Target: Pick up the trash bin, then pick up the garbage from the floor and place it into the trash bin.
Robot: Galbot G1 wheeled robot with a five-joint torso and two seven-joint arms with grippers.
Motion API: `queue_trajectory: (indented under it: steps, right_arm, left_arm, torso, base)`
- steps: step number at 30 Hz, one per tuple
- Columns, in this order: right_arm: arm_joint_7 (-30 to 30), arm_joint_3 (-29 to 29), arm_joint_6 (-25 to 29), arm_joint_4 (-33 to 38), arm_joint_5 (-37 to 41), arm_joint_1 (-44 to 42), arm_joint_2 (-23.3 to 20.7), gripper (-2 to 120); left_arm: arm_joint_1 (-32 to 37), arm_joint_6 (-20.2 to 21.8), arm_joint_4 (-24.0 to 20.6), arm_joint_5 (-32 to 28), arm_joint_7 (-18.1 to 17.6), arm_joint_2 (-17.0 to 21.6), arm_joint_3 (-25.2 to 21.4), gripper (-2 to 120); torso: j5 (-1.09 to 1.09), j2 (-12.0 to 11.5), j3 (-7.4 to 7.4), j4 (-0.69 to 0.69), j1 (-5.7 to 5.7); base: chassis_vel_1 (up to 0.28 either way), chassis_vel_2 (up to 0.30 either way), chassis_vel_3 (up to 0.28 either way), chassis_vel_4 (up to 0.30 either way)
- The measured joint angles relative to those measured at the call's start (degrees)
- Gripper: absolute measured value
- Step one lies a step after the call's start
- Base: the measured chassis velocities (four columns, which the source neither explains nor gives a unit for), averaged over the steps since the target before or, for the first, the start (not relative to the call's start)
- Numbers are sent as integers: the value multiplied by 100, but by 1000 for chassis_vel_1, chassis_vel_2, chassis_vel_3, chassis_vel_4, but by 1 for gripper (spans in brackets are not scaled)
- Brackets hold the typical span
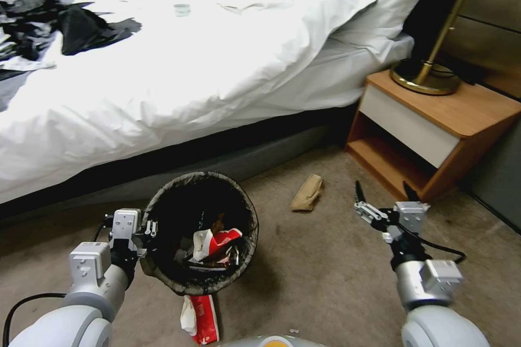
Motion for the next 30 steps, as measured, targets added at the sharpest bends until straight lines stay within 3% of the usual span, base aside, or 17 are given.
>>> queue_trajectory:
  steps: [3,6,10,19,23,30]
  right_arm:
    - [162,-186,-296,-282,352,396,-71,100]
    - [440,-504,-834,-716,1309,1076,-186,100]
    - [627,-634,-1077,-1161,1823,1513,-225,100]
    - [970,-1097,-1358,-2136,2436,2442,-209,100]
    - [1244,-1455,-1391,-3176,2874,3262,-52,100]
    - [1448,-1657,-1403,-4150,3046,3760,107,100]
  left_arm:
    - [30,-2,0,-2,1,5,-1,1]
    - [70,-11,0,-1,-3,21,-11,1]
    - [66,-19,0,1,-3,74,5,1]
    - [156,-21,0,-92,-16,106,-52,1]
    - [239,-41,0,-138,-27,154,-76,1]
    - [315,-108,0,-147,-28,159,-86,1]
  torso:
    - [2,0,0,-2,0]
    - [1,0,0,2,0]
    - [1,-1,0,-3,0]
    - [0,0,1,2,1]
    - [-1,-1,1,1,1]
    - [1,-1,1,0,1]
  base:
    - [0,0,0,0]
    - [0,0,0,0]
    - [0,0,0,0]
    - [0,0,0,0]
    - [0,0,0,0]
    - [0,0,0,0]
